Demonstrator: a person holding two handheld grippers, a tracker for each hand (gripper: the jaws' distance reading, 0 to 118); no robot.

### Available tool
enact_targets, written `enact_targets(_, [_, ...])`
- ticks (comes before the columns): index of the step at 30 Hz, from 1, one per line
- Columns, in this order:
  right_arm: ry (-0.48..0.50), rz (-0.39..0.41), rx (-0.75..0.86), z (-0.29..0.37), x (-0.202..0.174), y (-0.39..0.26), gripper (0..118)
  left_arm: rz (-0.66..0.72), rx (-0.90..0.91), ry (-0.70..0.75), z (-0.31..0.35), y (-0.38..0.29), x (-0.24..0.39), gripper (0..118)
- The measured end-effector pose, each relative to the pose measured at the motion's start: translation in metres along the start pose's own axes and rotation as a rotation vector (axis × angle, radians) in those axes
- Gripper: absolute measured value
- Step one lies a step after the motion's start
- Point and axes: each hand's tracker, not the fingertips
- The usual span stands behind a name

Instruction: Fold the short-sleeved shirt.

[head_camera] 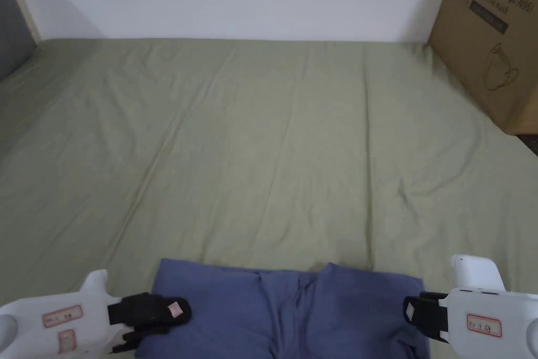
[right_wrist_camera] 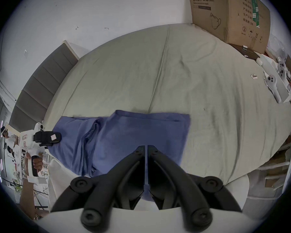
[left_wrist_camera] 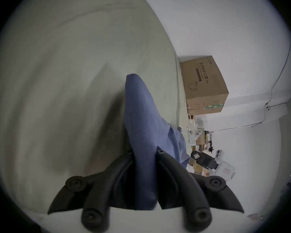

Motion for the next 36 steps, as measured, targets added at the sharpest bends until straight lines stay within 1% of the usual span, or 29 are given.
enact_targets(3, [0.012, -0.011, -0.001, -0.002, 0.004, -0.002, 3, -0.007, 0.042, 0.041, 0.029, 0.006, -0.003, 13])
enact_targets(7, [0.007, -0.001, -0.011, -0.003, 0.001, -0.004, 3, -0.021, 0.109, 0.162, 0.074, 0.015, -0.01, 13])
enact_targets(10, [0.017, -0.013, -0.017, -0.006, 0.005, -0.006, 2, -0.017, 0.144, 0.211, 0.1, 0.02, -0.015, 13])
enact_targets(13, [0.015, -0.019, -0.02, -0.007, 0.006, -0.008, 3, -0.036, 0.165, 0.256, 0.111, 0.021, -0.011, 13])
enact_targets(17, [0.021, -0.024, -0.022, -0.005, 0.008, -0.009, 3, -0.062, 0.175, 0.262, 0.106, 0.017, 0.012, 13])
enact_targets(22, [0.022, -0.033, -0.013, -0.003, 0.017, -0.011, 3, -0.188, 0.187, 0.269, 0.094, 0.007, 0.076, 13])
enact_targets(25, [0.025, -0.04, -0.002, 0.001, 0.022, -0.012, 3, -0.326, 0.167, 0.299, 0.078, -0.003, 0.122, 13])
enact_targets(27, [0.024, -0.051, 0.001, 0.004, 0.023, -0.015, 3, -0.403, 0.158, 0.274, 0.061, -0.014, 0.152, 13])
enact_targets(32, [0.024, -0.068, 0.012, 0.012, 0.032, -0.019, 3, -0.493, 0.025, 0.155, 0.002, -0.031, 0.19, 13])
enact_targets(35, [0.021, -0.079, 0.016, 0.013, 0.04, -0.022, 3, -0.524, -0.064, 0.159, -0.043, -0.045, 0.201, 14])
enact_targets(36, [0.019, -0.085, 0.017, 0.014, 0.043, -0.024, 3, -0.557, -0.098, 0.171, -0.058, -0.052, 0.204, 16])
